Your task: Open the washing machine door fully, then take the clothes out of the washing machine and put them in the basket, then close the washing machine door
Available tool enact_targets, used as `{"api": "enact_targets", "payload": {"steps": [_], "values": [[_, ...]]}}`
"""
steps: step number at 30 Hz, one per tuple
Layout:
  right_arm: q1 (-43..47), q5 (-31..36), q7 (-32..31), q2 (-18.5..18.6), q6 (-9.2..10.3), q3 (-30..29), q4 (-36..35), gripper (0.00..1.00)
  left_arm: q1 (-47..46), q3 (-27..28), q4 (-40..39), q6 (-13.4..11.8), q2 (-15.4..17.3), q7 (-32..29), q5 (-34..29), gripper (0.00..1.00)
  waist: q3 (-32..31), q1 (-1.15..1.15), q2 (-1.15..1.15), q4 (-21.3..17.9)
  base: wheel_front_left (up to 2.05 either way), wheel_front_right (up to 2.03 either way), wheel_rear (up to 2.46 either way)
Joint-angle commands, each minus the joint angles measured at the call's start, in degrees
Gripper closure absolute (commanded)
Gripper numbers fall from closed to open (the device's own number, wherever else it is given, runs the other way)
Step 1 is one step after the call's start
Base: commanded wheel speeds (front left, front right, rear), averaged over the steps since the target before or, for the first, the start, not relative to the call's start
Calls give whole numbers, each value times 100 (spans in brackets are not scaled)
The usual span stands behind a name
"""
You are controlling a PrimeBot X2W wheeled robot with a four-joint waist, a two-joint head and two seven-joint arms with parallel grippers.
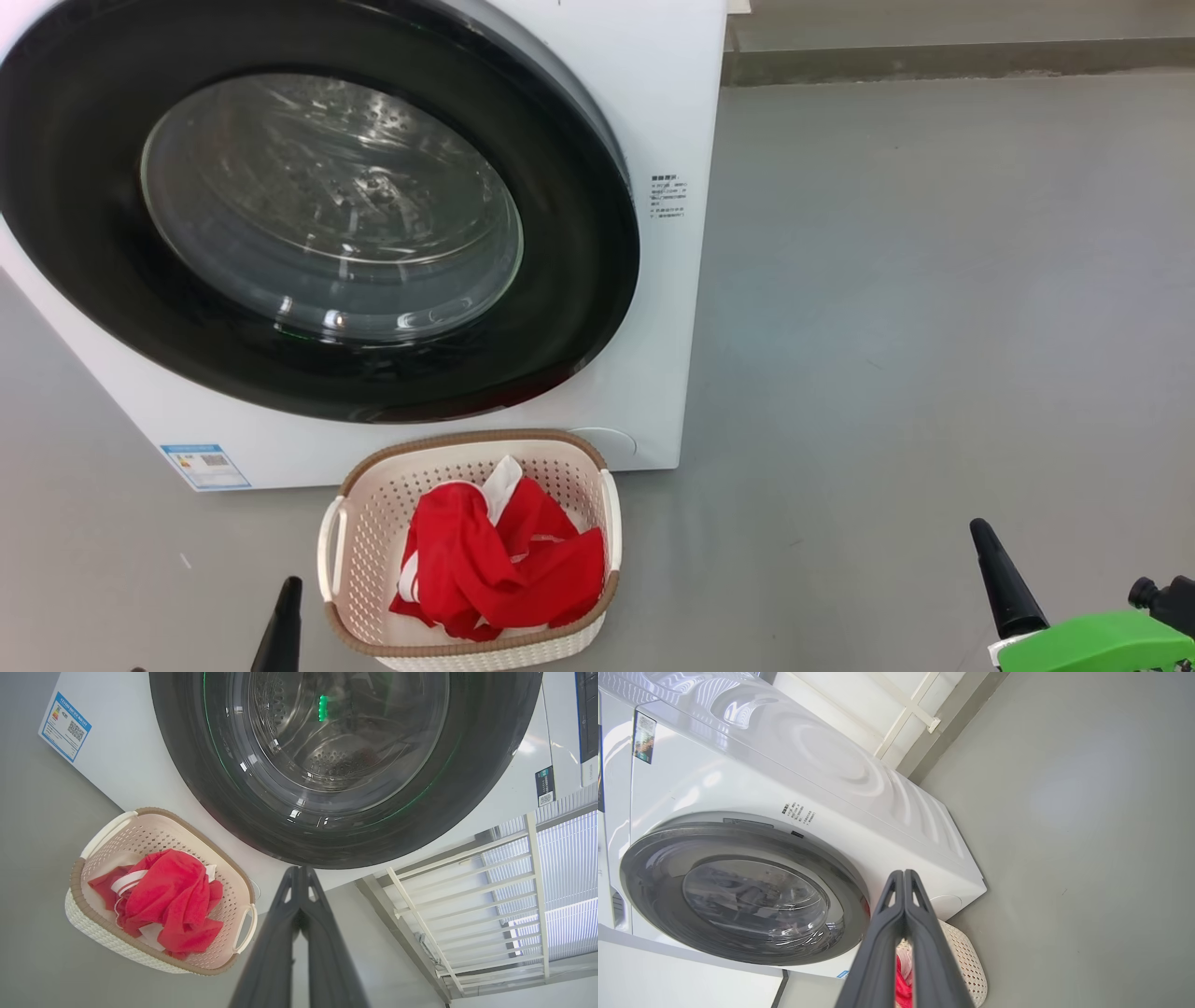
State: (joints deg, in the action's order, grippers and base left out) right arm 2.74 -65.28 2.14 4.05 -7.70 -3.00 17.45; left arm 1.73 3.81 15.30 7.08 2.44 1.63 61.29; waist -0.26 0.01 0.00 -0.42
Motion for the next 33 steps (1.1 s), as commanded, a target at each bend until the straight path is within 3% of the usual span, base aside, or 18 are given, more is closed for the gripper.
{"api": "enact_targets", "payload": {"steps": [1,33], "values": [[-311,-192,-53,54,13,19,-173,100,-288,152,-125,25,44,-43,200,100,2,0,0,2,0,0,0],[-706,-1903,-597,-53,18,-224,-290,100,-632,235,-125,36,44,-569,2168,100,31,0,0,30,0,0,0]]}}
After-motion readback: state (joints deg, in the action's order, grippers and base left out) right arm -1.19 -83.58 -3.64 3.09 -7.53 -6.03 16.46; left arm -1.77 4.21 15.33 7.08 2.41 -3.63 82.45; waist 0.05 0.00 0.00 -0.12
